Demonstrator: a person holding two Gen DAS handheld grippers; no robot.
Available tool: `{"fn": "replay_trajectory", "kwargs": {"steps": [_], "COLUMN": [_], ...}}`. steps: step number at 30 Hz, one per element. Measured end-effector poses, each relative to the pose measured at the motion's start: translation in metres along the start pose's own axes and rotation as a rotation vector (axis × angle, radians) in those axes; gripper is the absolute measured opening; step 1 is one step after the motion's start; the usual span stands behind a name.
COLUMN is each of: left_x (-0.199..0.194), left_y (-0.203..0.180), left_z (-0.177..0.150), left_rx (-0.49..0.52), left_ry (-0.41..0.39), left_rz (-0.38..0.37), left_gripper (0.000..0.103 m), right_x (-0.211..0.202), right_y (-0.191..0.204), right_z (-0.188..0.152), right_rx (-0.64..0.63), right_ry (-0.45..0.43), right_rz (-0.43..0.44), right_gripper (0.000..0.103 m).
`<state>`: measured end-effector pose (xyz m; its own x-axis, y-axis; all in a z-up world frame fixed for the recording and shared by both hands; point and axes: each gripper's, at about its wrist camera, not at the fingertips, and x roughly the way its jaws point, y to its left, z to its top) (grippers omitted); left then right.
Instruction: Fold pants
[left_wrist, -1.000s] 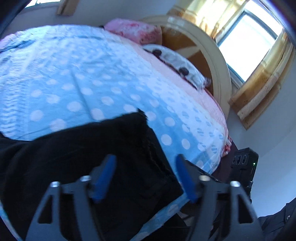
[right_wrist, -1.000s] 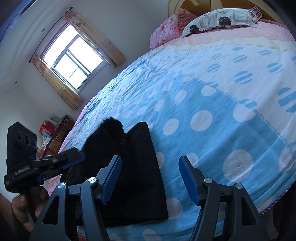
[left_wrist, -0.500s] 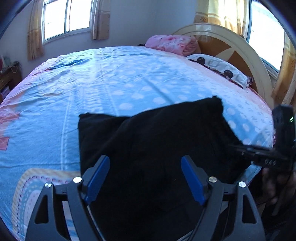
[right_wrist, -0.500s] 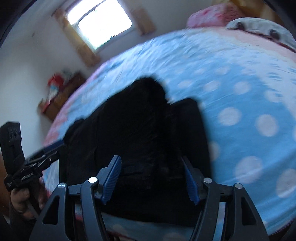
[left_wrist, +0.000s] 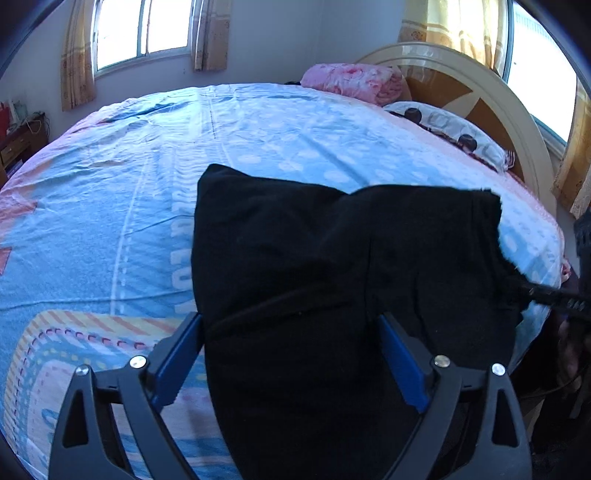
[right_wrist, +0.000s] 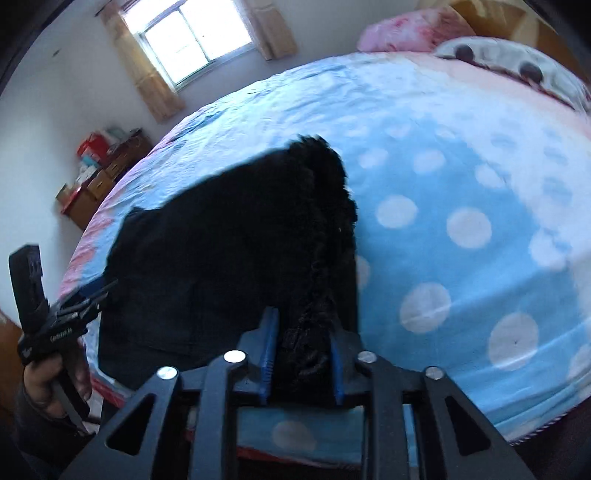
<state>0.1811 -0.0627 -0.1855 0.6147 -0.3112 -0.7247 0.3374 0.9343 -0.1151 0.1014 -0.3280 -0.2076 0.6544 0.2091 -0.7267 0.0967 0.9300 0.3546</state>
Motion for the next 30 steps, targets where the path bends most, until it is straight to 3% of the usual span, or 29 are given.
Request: {"fn": "replay_trajectory", "kwargs": {"steps": [3, 7, 10, 13, 16, 17, 20, 24, 28, 30], "left_x": [-0.006, -0.017, -0.020, -0.016, -0.010, -0.009, -0.012, -0.014, -0.017, -0.017], "left_y": [0.001, 0.002, 0.001, 0.001, 0.006, 0.007, 0.013, 0.020, 0.027, 0.032], "left_z": [0.001, -0.004, -0.010, -0.012, -0.015, -0.017, -0.021, -0.024, -0.027, -0.030], "left_rx": [0.005, 0.003, 0.007, 0.007, -0.005, -0.004, -0.025, -0.055, -0.074, -0.087], "left_ry": [-0.011, -0.029, -0.035, -0.018, 0.012, 0.022, 0.015, 0.015, 0.020, 0.030], "left_rz": [0.005, 0.031, 0.040, 0.042, 0.038, 0.041, 0.035, 0.026, 0.022, 0.014], "left_gripper": [0.095, 0.095, 0.095, 0.095, 0.101, 0.101, 0.102, 0.103, 0.103, 0.103], "right_x": [-0.013, -0.052, -0.065, -0.036, 0.013, 0.020, 0.013, -0.007, 0.007, 0.024], "right_y": [0.003, 0.004, 0.023, 0.050, 0.051, 0.050, 0.063, 0.085, 0.129, 0.153], "right_z": [0.006, 0.021, 0.024, 0.016, 0.005, 0.003, 0.013, 0.042, 0.076, 0.087], "right_rx": [-0.017, -0.034, -0.072, -0.156, -0.147, -0.153, -0.203, -0.225, -0.258, -0.299], "right_ry": [-0.028, -0.157, -0.201, -0.097, 0.073, 0.089, 0.089, 0.061, 0.068, 0.072], "right_rz": [-0.044, -0.101, 0.008, 0.097, 0.036, 0.014, 0.005, 0.103, 0.213, 0.213], "right_gripper": [0.059, 0.059, 0.059, 0.060, 0.060, 0.060, 0.060, 0.060, 0.060, 0.060]}}
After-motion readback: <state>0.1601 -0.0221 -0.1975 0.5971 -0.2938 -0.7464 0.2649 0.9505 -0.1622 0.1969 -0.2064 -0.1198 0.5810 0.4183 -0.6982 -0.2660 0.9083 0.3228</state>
